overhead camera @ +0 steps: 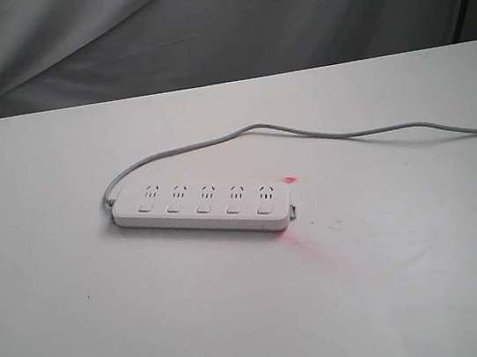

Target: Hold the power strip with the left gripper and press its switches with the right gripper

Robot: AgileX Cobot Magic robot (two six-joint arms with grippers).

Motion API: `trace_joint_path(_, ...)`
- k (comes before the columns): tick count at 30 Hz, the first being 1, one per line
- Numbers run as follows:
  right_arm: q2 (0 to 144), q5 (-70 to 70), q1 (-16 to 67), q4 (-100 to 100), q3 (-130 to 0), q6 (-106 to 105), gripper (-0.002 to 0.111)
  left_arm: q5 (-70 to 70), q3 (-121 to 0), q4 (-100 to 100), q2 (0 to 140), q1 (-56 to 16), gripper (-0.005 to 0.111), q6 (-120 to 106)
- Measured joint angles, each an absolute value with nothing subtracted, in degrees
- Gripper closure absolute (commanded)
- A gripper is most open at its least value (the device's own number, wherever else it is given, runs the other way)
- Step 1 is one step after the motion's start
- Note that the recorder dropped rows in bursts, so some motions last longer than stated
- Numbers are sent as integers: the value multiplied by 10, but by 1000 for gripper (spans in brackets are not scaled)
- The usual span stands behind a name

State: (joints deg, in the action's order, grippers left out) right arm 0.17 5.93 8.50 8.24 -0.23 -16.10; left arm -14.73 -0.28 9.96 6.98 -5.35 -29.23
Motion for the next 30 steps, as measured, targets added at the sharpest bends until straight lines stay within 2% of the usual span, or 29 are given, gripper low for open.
trace_joint_path(25,2,59,85,82,-2,-161,108,-142,-3,100,70,-54,106,-292)
trace_joint_path(30,2,59,85,82,-2,-161,108,-130,-31,101,123,-54,106,-291)
